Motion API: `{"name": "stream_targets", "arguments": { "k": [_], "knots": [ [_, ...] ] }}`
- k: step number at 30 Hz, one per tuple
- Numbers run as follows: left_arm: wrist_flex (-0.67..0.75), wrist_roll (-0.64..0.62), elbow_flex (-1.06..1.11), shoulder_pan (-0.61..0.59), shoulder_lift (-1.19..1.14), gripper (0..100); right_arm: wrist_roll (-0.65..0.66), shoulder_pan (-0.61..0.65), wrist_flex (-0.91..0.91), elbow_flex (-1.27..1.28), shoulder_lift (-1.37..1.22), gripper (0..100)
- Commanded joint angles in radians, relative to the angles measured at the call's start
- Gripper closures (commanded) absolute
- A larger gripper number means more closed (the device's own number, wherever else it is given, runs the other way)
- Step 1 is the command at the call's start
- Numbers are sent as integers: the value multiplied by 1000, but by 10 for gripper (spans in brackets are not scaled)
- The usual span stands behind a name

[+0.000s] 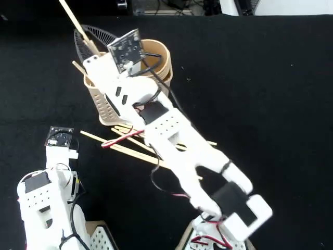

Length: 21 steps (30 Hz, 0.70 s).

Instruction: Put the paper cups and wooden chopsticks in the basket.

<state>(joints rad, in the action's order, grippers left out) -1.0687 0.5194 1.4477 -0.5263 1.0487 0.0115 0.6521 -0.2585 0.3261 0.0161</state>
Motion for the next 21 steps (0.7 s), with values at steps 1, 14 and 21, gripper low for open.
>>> {"name": "stream_targets", "arguments": {
  "k": [1,14,21],
  "knots": [
    [9,3,1,18,6,855,-6,5,-23,-93,-36,986],
    [9,3,1,18,6,855,-6,-38,-23,-173,-170,986],
    [9,3,1,18,6,855,-6,-38,-12,-119,-70,986]
  ]
}}
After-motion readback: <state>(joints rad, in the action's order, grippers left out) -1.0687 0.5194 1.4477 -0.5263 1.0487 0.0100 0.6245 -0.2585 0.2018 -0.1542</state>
